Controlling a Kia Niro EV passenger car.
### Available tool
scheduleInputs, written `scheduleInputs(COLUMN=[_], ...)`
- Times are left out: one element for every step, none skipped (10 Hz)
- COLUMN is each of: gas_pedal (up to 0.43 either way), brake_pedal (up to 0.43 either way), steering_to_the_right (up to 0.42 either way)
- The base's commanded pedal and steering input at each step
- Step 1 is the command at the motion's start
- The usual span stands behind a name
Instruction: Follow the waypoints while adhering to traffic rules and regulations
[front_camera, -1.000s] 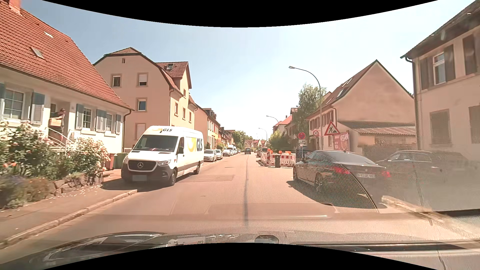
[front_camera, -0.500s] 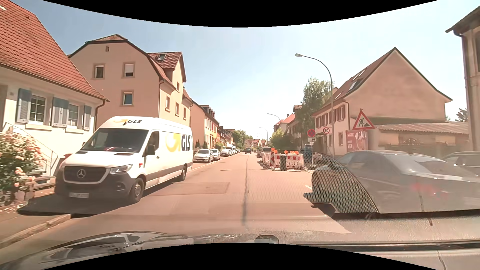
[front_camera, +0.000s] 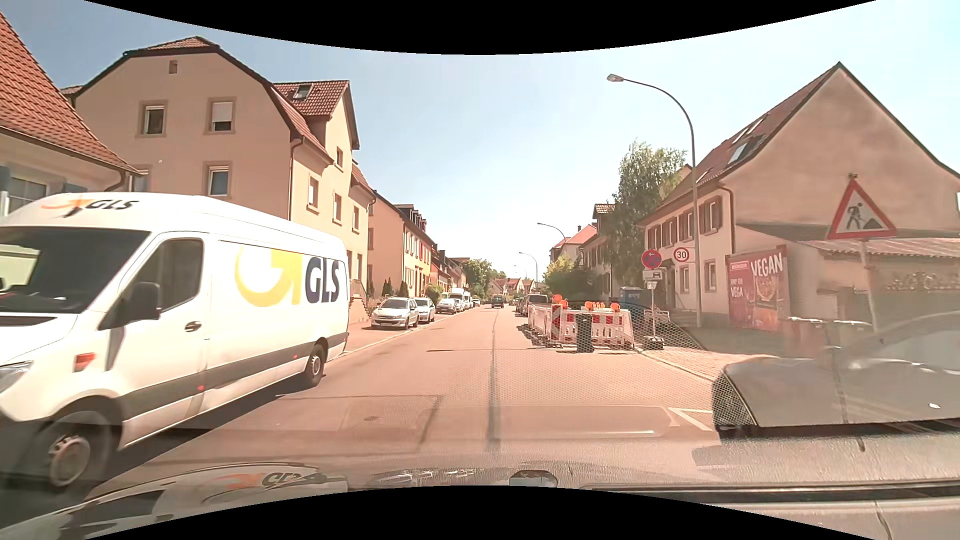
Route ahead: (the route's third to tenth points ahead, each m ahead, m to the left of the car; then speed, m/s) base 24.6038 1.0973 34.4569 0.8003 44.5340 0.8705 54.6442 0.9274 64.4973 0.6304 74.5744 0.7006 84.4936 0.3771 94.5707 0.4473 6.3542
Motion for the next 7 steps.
scheduleInputs(gas_pedal=[0.087,0.087,0.087,0.087,0.087,0.087,0.087], brake_pedal=[0.0,0.0,0.0,0.0,0.0,0.0,0.0], steering_to_the_right=[0.0,0.0,0.0,0.0,0.0,0.0,0.0])
